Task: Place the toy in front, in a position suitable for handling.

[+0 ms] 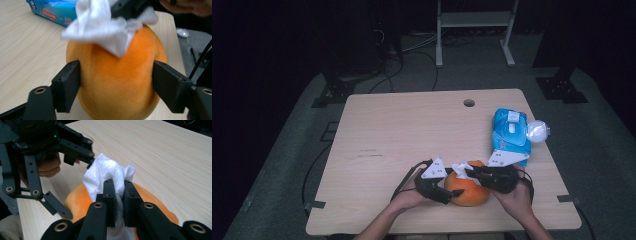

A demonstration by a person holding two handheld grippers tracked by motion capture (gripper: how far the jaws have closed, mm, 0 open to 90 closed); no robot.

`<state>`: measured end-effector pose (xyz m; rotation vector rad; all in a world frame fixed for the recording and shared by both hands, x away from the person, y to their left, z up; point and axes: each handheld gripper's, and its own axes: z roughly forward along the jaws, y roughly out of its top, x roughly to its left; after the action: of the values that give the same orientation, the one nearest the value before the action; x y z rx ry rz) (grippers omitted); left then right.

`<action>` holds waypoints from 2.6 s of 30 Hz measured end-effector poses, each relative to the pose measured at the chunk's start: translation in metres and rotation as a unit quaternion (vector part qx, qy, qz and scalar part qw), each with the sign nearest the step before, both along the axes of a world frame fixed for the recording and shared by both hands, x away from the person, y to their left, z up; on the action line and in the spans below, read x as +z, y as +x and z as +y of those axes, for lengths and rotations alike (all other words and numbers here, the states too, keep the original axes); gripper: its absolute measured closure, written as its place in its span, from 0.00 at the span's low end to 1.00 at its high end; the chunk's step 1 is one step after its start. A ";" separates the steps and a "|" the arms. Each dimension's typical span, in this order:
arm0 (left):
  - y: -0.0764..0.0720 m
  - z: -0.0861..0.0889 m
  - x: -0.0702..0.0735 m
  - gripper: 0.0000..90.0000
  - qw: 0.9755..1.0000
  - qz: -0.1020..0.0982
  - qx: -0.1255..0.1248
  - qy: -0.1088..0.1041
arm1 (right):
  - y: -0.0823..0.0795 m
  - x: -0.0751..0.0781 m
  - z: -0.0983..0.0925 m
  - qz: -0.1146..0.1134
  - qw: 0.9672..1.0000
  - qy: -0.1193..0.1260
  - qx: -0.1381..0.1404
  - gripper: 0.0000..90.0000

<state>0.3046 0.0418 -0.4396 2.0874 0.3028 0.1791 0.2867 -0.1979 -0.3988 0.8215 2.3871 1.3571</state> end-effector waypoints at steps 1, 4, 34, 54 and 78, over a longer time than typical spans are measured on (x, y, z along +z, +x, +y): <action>0.002 0.003 -0.002 0.31 1.000 0.001 -0.001 0.005 | 0.001 0.000 -0.003 0.000 1.000 -0.001 -0.005 0.90; 0.006 0.009 -0.005 0.32 1.000 0.015 0.000 0.003 | 0.005 -0.003 -0.013 0.001 1.000 -0.008 -0.023 0.91; 0.004 0.005 0.011 0.25 1.000 -0.009 -0.004 -0.001 | -0.004 -0.003 0.012 -0.005 1.000 -0.007 0.008 0.90; 0.007 0.013 0.009 0.28 1.000 0.001 -0.004 -0.004 | -0.004 -0.002 0.004 -0.004 1.000 0.003 0.002 0.91; 0.002 0.016 0.010 0.33 1.000 -0.004 -0.009 -0.007 | -0.003 -0.004 -0.002 0.006 0.999 0.026 0.020 0.90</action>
<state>0.3065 0.0579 -0.4299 2.0752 0.2786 0.1738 0.2836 -0.1995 -0.4029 0.8022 2.4000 1.4385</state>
